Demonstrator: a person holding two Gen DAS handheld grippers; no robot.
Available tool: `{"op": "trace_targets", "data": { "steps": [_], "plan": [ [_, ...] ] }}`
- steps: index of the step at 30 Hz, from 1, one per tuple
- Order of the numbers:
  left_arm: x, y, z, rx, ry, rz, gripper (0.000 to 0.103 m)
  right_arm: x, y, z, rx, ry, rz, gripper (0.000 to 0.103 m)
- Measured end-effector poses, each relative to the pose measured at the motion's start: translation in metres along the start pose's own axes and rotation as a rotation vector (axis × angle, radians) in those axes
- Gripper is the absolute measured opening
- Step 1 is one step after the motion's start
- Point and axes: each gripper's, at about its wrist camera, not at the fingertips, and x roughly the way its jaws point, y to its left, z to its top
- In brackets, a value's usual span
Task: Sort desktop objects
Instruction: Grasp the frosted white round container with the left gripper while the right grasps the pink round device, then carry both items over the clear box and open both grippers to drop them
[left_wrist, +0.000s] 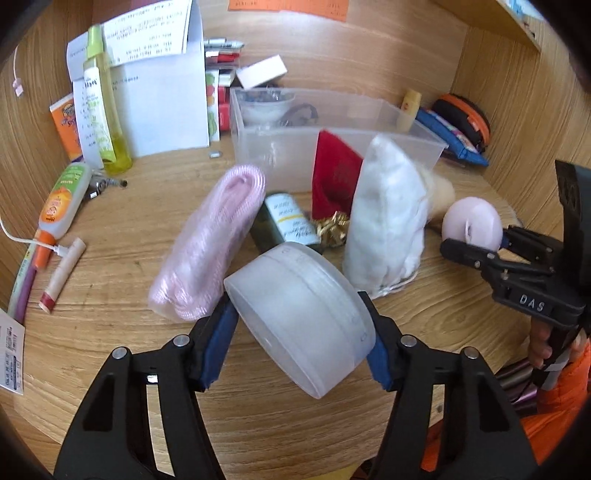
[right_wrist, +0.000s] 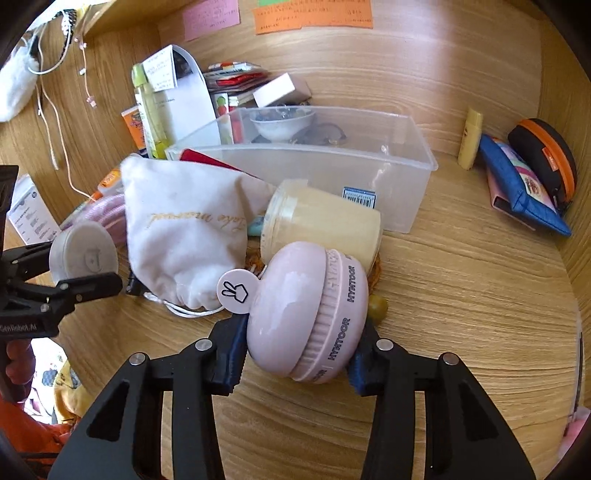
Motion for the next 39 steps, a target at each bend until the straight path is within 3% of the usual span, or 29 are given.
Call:
{"op": "trace_targets", "data": {
  "steps": [10, 19, 32, 39],
  "plan": [
    [-0.021, -0.003, 0.020, -0.026, -0.061, -0.043, 0.063, -0.027, -0.006, 0.017, -0.010, -0.076, -0.020, 0.040],
    [-0.041, 0.010, 0.059, -0.035, -0.139, -0.078, 0.063, -0.040, -0.021, 0.050, -0.008, -0.148, -0.037, 0.040],
    [-0.030, 0.031, 0.128, -0.018, -0.200, -0.012, 0.063, -0.015, -0.041, 0.108, -0.018, -0.169, -0.022, 0.040],
    [-0.003, 0.037, 0.158, -0.032, -0.169, -0.042, 0.063, 0.013, -0.049, 0.136, 0.000, -0.141, -0.015, 0.040]
  ]
}}
